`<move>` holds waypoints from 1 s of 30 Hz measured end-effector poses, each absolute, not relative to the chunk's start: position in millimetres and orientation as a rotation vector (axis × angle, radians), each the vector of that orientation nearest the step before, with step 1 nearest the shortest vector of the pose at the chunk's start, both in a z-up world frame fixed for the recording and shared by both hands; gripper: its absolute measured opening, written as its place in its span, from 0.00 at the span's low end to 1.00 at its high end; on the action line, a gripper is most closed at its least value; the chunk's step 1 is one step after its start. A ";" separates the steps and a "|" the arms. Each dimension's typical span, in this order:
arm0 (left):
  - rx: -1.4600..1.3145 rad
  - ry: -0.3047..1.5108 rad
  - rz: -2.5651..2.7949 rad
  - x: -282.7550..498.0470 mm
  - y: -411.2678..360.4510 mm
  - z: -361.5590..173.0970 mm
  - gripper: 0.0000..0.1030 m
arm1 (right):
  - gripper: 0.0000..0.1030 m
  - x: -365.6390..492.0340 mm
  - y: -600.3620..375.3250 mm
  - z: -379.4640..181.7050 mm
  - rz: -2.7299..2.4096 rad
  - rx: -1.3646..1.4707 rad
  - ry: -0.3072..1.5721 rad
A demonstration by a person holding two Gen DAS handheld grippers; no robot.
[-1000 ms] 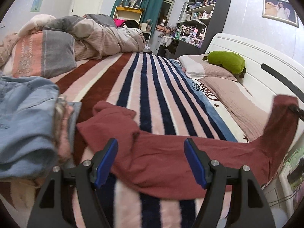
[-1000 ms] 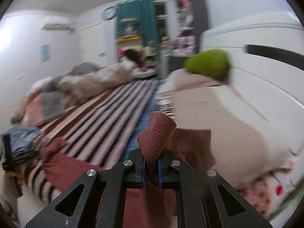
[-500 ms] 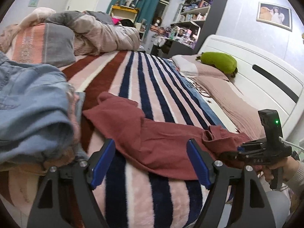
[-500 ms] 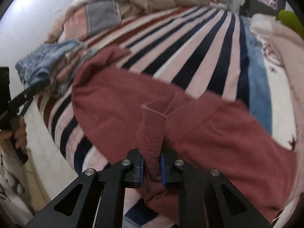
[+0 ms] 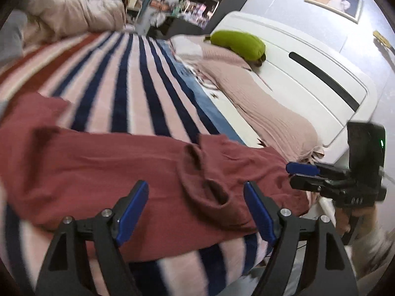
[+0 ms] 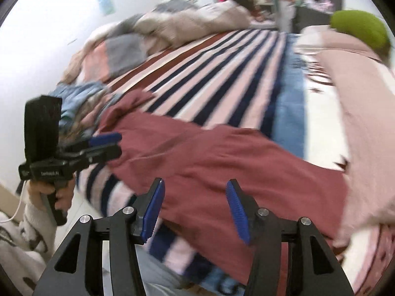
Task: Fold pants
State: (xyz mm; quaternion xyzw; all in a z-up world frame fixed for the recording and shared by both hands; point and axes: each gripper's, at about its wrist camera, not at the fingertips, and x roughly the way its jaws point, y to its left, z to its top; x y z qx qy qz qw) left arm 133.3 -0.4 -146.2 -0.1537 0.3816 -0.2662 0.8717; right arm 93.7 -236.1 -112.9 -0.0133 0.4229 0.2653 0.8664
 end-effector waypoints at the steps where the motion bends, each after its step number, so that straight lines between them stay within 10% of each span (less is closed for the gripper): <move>1: -0.341 0.814 -0.566 138.7 -8.4 -150.5 0.74 | 0.46 91.1 -246.8 -113.8 0.537 -0.010 0.875; 8: -0.269 0.872 -0.517 138.4 -31.6 -160.9 0.10 | 0.46 85.6 -302.3 -135.5 0.470 0.119 0.866; 15: -0.214 0.922 -0.471 119.4 -15.7 -167.3 0.11 | 0.46 83.4 -331.9 -151.6 0.406 0.210 0.849; 19: -0.171 0.845 -0.472 117.4 -16.0 -140.8 0.57 | 0.46 78.0 -339.3 -157.9 0.381 0.242 0.839; 27: -0.129 0.880 -0.525 139.5 -50.3 -144.0 0.57 | 0.47 63.0 -344.1 -167.9 0.369 0.279 0.823; 30: -0.129 0.926 -0.493 144.6 -55.7 -159.5 0.41 | 0.47 58.6 -346.2 -170.2 0.373 0.299 0.822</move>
